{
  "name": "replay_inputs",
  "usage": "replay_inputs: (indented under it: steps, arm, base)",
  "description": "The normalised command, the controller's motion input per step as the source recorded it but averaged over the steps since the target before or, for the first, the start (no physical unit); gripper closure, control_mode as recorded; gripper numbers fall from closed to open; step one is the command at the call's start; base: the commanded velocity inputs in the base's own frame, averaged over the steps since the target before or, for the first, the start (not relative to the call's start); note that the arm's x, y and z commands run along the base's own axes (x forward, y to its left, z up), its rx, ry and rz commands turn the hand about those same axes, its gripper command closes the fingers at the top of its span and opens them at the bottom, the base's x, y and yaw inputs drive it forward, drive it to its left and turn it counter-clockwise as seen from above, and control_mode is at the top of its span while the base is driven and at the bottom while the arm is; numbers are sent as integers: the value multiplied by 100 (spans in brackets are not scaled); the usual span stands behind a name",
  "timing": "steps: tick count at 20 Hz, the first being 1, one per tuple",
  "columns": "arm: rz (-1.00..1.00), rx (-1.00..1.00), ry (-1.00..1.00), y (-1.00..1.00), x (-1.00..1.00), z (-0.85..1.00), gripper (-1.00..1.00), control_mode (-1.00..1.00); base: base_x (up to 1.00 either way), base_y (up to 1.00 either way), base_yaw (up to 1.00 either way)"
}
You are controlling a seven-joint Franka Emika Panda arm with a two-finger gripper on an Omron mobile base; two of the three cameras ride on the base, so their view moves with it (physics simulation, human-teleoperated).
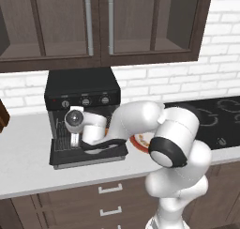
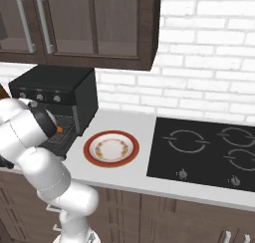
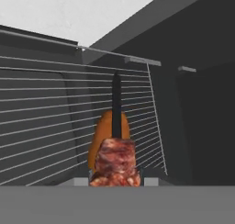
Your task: Pick up the kebab skewer and baguette bread, and place them inside the toaster oven. Close the toaster oven door and start by setting the timer.
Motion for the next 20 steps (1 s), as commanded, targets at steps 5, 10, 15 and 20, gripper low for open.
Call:
replay_inputs:
  steps: [5, 10, 15, 20]
  arm:
    - [0, 0, 2, 0, 10, 0, -100, -100]
    - [0, 0, 0, 0, 0, 0, -100, -100]
    - [0, 0, 0, 0, 0, 1, -100, -100]
    - [0, 0, 0, -4, -19, 16, -100, -100]
  base:
    - [0, 0, 0]
    - [0, 0, 0]
    - [0, 0, 0]
    - [0, 0, 0]
